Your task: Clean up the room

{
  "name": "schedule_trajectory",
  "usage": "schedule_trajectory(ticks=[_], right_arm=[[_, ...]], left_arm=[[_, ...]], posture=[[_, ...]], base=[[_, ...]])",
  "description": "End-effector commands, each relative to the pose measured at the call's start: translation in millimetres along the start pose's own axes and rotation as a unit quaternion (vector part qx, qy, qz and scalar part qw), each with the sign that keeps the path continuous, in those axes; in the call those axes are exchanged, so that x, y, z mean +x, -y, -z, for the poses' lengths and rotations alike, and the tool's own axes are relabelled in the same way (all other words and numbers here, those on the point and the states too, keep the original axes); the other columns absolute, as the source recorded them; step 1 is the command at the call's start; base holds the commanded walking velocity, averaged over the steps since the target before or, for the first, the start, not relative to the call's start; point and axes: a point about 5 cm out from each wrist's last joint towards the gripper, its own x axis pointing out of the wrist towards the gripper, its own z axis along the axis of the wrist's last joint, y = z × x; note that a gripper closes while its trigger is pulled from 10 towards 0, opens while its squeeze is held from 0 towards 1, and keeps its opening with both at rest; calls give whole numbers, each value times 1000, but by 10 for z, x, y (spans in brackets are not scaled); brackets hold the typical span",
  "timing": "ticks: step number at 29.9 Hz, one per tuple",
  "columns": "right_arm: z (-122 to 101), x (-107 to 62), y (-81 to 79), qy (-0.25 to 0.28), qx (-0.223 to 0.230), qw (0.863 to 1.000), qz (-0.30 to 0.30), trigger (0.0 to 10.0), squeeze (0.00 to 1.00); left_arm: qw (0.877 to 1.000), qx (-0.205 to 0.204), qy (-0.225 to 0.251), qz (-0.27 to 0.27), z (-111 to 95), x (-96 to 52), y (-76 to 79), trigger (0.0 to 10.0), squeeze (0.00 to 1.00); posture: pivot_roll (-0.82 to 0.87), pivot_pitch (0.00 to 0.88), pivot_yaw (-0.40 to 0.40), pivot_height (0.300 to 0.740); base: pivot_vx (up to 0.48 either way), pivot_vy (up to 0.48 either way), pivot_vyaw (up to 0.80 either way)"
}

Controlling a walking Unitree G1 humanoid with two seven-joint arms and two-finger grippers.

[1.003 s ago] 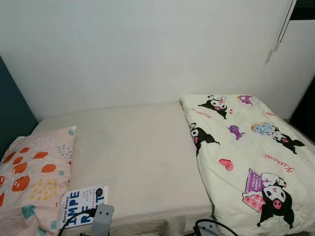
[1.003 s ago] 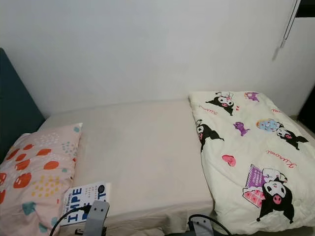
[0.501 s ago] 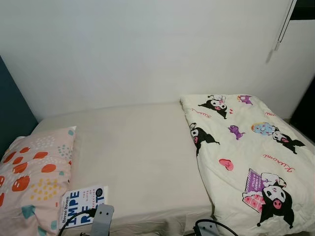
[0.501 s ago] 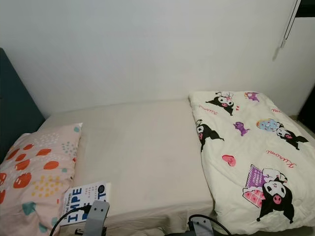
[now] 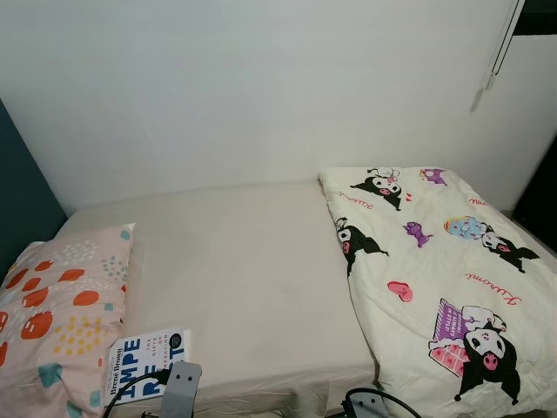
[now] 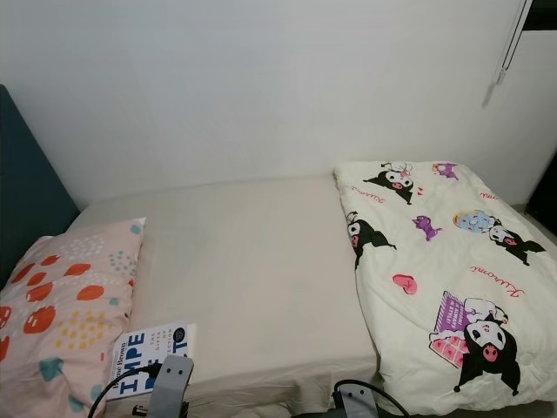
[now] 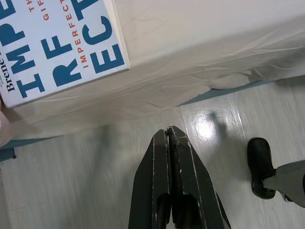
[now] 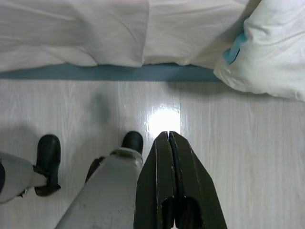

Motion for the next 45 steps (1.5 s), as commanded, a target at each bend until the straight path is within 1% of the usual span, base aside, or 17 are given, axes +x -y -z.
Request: schedule_trajectory(ticks=[1,4,9,10,12,16,20,24,26,27,29,32,35,45], right_arm=[[-3,-2,-21,6,18,1000,-3,10000,0],[-4,-6,-16,11,35,999,-4,10000,0],[17,-11,-37,7,39,999,-12,10000,0],[25,-12,-52,3,32,999,-14,10000,0],[36,-11,-87,-4,17,1000,-16,10000,0],[30,-11,-128,-4,14,1000,-21,10000,0],[51,-18,-167,-7,13,1000,-26,10000,0],[56,-17,-127,-8,30,999,-21,10000,0],[49,-15,-116,-7,22,999,-22,10000,0],[44,-14,-114,-6,10,1000,-26,10000,0],[50,-16,-118,-6,7,1000,-28,10000,0],[64,-20,-127,-7,8,1000,-28,10000,0],[92,-29,-138,-9,7,1000,-26,10000,0],[121,-36,-106,-12,7,1000,-19,10000,0]], left_arm=[[1000,-6,-6,4,31,-8,25,10000,0],[1000,-18,-6,11,52,-17,35,10000,0],[1000,-15,-11,14,88,-29,32,10000,0],[1000,-10,-15,15,105,-33,30,10000,0],[999,24,-29,19,151,-42,33,10000,0],[999,36,-25,25,153,-46,41,10000,0],[999,37,-20,26,145,-47,47,10000,0],[998,44,-19,29,129,-41,75,10000,0],[998,44,-18,30,123,-39,83,10000,0],[998,44,-18,30,122,-38,91,10000,0],[998,46,-19,29,132,-42,95,10000,0],[998,47,-20,28,151,-50,94,10000,0],[998,52,-24,32,211,-75,108,10000,0],[998,51,-26,29,218,-77,97,10000,0]], posture=[[8,18,17,740],[9,0,16,740],[11,0,17,740],[13,0,20,740],[19,0,18,740],[22,0,19,740],[17,0,17,740],[20,0,9,740],[21,0,6,740],[22,0,3,740],[22,0,3,740],[21,0,5,740],[17,0,11,740],[9,0,14,740]], base=[[0,0,0],[0,0,0],[0,0,0],[0,0,0],[0,0,0],[0,0,0],[0,0,0],[0,0,0],[0,0,0],[0,0,0],[0,0,0],[0,0,0],[0,0,0],[0,0,0]])
